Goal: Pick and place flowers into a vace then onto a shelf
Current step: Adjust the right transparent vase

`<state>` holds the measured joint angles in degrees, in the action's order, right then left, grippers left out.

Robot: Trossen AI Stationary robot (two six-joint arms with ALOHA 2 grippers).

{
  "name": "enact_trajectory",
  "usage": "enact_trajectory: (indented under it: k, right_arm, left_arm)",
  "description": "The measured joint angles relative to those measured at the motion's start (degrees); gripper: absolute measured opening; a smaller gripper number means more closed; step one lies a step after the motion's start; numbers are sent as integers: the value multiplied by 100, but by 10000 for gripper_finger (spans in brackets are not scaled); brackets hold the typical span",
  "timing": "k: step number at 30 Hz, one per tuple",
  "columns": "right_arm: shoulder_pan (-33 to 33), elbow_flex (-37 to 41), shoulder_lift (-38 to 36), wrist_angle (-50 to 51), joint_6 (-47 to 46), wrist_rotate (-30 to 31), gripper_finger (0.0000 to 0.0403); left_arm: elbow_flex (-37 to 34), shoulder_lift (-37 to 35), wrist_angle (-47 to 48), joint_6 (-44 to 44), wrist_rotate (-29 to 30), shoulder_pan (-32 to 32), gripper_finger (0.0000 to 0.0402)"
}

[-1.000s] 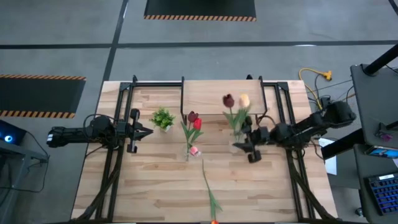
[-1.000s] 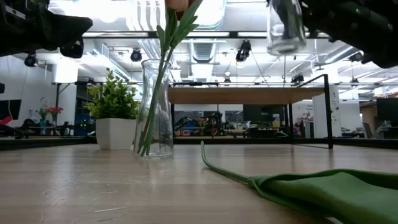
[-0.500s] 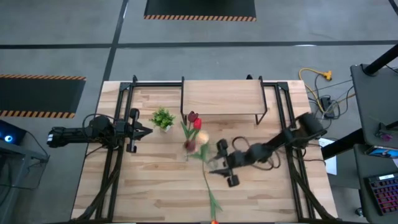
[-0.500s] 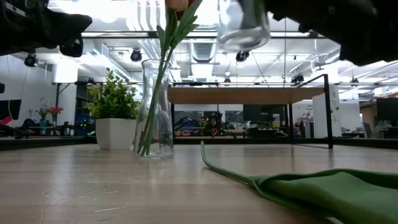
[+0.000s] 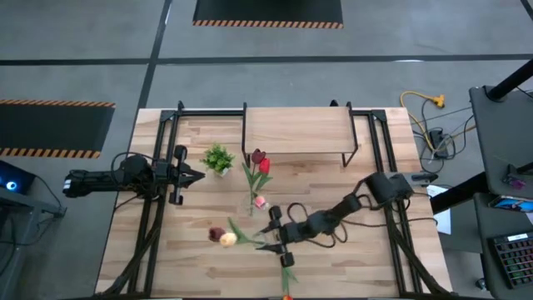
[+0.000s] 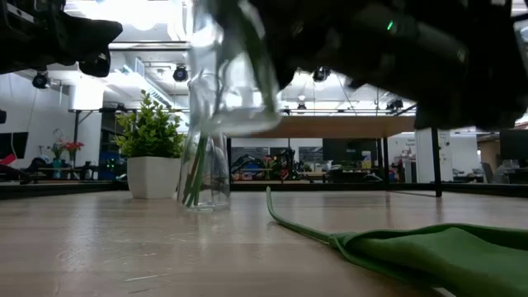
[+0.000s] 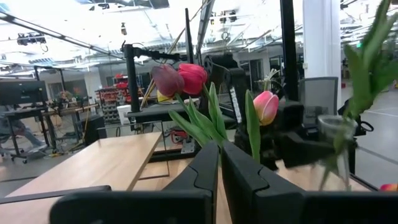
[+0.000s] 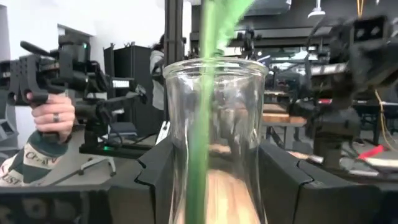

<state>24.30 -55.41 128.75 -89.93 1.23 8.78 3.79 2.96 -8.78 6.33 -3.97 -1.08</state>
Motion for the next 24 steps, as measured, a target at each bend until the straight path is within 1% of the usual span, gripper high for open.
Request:
enact_trajectory:
  k: [3, 14, 17, 24]
  right_arm:
    - [4, -341, 351, 7, -39, -8, 161]
    - [-42, -1446, 1280, -2, -217, 0, 161]
    - [-84, -1514, 1404, 0, -262, 19, 161]
    - [-127, -1455, 1412, 4, -542, 26, 161]
  left_arm:
    - [-2, 0, 8, -2, 0, 0, 3]
    - [-26, 1, 42, -2, 2, 0, 3]
    - [-31, 0, 42, -24, 2, 0, 3]
    - [-35, 2, 46, -111, 2, 0, 3]
